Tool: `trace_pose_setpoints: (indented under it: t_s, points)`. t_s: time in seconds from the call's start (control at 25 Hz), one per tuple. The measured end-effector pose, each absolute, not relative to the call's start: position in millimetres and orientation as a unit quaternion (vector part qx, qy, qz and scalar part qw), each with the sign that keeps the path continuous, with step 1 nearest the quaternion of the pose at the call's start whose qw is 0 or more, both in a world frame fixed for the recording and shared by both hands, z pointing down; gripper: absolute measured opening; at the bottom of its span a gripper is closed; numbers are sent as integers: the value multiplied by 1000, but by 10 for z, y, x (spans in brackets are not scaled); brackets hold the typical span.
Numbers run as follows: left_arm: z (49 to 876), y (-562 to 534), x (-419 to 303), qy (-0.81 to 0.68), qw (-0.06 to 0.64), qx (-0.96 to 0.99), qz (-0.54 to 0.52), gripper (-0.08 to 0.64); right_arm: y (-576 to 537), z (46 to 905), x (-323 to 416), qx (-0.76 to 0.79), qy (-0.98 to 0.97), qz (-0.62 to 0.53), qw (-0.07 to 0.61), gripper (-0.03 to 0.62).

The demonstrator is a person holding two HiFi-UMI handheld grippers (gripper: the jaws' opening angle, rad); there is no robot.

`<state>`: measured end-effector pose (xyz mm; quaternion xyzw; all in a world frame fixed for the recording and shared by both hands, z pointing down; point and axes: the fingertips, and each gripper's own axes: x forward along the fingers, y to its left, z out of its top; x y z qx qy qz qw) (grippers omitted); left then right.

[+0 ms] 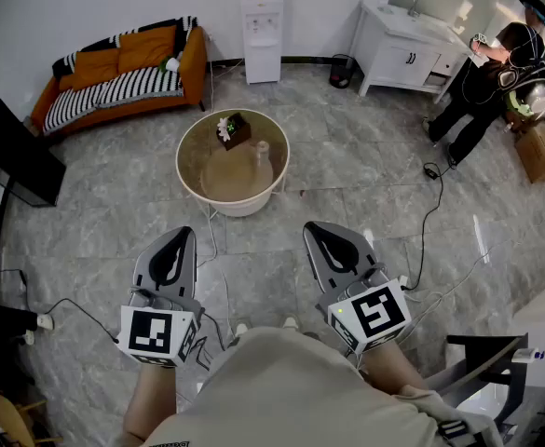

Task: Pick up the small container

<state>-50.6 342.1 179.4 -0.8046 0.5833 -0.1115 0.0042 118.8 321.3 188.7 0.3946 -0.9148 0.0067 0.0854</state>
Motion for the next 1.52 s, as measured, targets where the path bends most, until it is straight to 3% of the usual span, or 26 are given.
trace_pose_setpoints:
  t_s: [0.6, 1.52]
  points:
    - [1843, 3295, -427, 580, 10, -804, -134, 5, 3043, 1912, 1293, 402, -911, 13, 89, -5]
    - [1986, 2954, 480, 598, 15, -790, -136, 6, 2690, 2036, 2300, 399, -912, 7, 97, -5]
